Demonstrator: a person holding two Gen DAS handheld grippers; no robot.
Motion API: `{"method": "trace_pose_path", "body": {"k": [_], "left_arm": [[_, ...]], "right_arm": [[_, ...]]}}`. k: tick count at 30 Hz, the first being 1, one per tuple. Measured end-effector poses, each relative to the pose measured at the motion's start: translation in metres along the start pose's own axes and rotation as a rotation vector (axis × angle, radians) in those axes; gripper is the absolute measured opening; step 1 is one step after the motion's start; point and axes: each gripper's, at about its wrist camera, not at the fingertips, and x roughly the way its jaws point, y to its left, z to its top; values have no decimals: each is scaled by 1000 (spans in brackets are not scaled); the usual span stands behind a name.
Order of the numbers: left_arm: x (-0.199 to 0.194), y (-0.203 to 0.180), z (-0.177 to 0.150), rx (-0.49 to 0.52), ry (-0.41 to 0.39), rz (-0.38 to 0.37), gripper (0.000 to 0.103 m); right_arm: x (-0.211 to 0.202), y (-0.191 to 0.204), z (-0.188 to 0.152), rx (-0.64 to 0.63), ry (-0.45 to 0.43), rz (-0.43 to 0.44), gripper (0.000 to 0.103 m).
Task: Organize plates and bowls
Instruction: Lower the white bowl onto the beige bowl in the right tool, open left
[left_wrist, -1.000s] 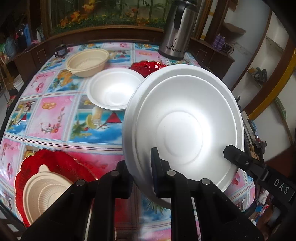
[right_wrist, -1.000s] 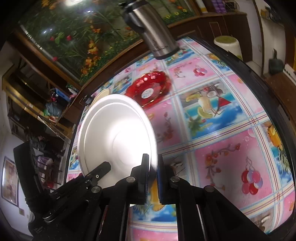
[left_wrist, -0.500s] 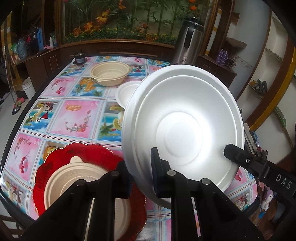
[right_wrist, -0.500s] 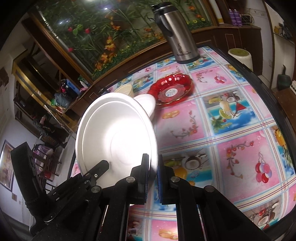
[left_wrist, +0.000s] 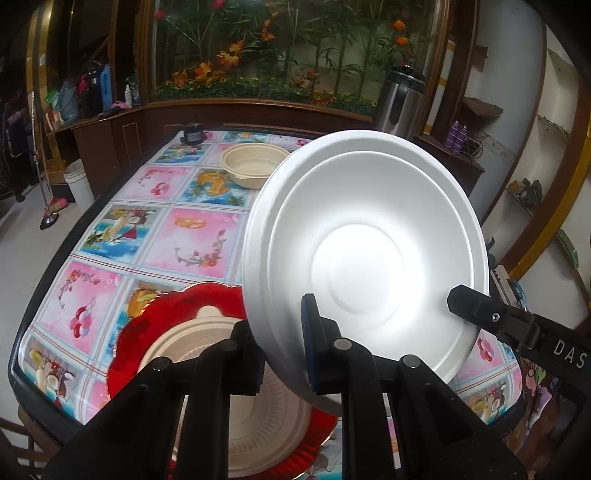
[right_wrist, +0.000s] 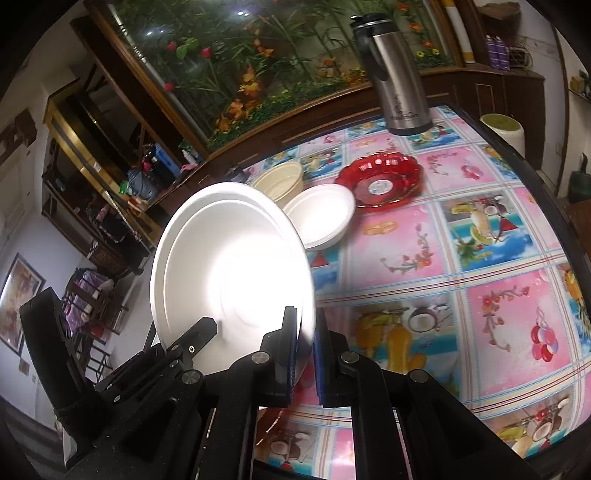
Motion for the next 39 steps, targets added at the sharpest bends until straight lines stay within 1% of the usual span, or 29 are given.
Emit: {"method": "trace_pose_path", "body": {"k": [8,20,29,33,39], "left_arm": [[-6,27,-8,-34,-9,39,15],[-12,44,-16,-47,-13,67,15],[-17,50,-21,-51,-18,73,15],[-19,53,-22,-59,-12,67,15],[-22,65,-31,-56,6,62,15]], "right_arm": [[12,23,-7,-46,27,34,8],[21,45,-19,-86,55,46,8],[23,53,-23,-99,66,45,8],[23,57,-24,-106,70,40,8],[24,70,-35,-136,81,23,8]]}}
